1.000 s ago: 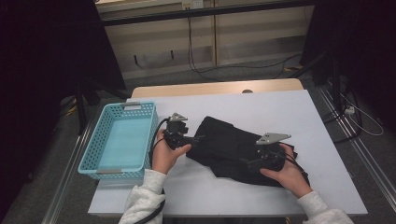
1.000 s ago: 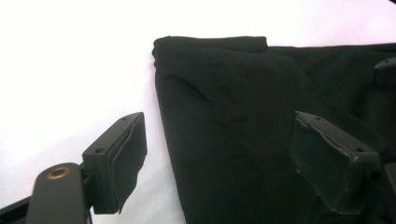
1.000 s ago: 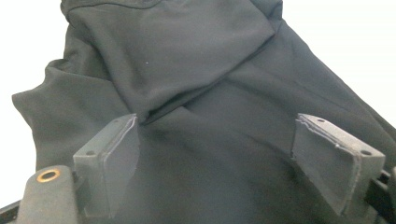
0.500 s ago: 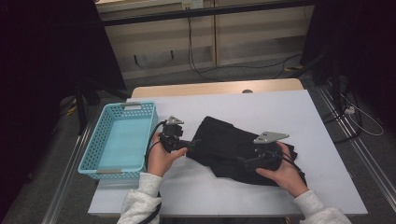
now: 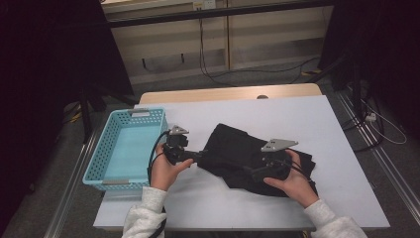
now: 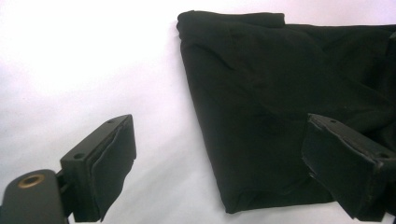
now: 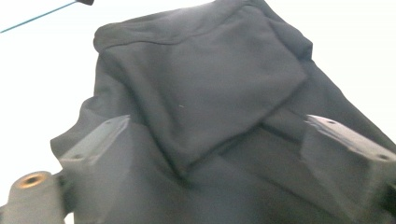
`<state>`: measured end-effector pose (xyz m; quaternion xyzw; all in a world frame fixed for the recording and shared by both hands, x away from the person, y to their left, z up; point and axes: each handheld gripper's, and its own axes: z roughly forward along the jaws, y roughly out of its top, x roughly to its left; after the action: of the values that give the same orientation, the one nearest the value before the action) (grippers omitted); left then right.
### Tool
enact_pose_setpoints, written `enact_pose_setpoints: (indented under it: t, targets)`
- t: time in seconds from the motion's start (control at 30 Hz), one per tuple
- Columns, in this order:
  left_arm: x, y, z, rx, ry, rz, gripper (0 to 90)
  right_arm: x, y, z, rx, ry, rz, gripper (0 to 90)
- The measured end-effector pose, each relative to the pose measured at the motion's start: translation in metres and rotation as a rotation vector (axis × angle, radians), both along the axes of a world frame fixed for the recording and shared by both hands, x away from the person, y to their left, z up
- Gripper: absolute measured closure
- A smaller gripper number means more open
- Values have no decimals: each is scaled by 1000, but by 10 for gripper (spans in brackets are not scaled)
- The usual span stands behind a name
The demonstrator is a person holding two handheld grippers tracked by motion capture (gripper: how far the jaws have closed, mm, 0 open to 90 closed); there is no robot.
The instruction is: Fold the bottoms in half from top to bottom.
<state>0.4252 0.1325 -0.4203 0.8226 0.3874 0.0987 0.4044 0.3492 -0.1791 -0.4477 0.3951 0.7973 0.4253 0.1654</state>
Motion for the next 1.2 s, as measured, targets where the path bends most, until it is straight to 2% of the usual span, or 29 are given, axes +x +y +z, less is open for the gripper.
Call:
enact_pose_setpoints:
  t: [0.03,0.17,0.27,0.33,0.47,0.63,0.8,0.9,1.0,1.07,1.1,1.13,1.2]
  targets:
    - [0,0,1,2,2,-14,101,0,2,0,-1,2,4,141]
    - [-2,-1,-1,-6,4,-4,97,-3,3,-1,-1,6,16,173]
    - [-2,-2,-2,8,1,-4,97,-4,0,0,-1,-4,-4,186]
    - [-2,-2,-3,10,5,-5,97,-4,0,0,16,-2,-3,190]
    - [-1,-2,-3,19,-2,-2,95,-4,2,-1,6,-4,14,211]
    - [-1,-4,-4,12,3,1,95,-4,4,-2,14,3,26,302]
    - [-2,-4,-3,23,-1,0,91,-5,5,-3,-12,-11,33,329]
    - [-1,-3,-2,6,-3,3,91,-4,7,-8,-10,1,32,376]
    - [-1,-3,-3,16,0,4,91,-1,13,-15,-54,20,31,414]
    - [-2,-6,-5,22,-1,-2,91,0,15,-18,-62,30,39,460]
    - [-1,-6,-5,26,-3,-6,91,0,16,-19,-83,31,27,481]
    - [-1,-6,-5,29,-1,-8,91,1,16,-20,-82,35,23,506]
    - [-2,-6,-5,19,1,0,91,0,15,-19,-91,29,27,568]
